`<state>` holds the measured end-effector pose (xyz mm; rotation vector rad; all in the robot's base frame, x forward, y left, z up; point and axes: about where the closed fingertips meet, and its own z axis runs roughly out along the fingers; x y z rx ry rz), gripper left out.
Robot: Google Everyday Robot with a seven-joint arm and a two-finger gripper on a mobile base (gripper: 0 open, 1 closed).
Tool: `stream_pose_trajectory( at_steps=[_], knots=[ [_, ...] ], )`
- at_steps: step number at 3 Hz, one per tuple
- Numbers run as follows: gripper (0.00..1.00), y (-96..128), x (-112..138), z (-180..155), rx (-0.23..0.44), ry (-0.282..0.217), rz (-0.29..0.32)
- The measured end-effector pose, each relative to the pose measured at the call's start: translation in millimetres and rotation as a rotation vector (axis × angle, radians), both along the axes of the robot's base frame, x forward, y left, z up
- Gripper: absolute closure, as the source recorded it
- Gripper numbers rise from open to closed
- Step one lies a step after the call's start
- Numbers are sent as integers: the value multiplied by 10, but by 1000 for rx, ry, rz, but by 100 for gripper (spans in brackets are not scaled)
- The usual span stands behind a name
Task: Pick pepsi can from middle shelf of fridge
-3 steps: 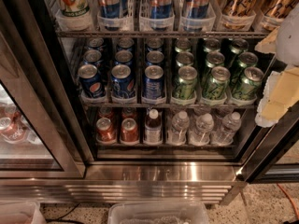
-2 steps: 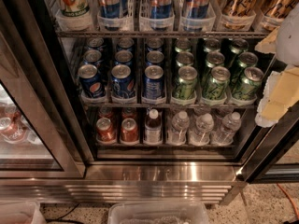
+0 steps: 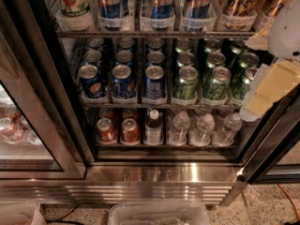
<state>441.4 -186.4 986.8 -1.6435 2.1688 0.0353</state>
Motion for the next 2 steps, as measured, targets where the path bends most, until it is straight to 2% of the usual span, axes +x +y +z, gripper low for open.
stream_pose_trajectory(
  at_steps=[1,2],
  knots=[
    [0,180,9,57,143,-18,-24],
    [0,465,-62,102,326,-58,-64]
  ],
)
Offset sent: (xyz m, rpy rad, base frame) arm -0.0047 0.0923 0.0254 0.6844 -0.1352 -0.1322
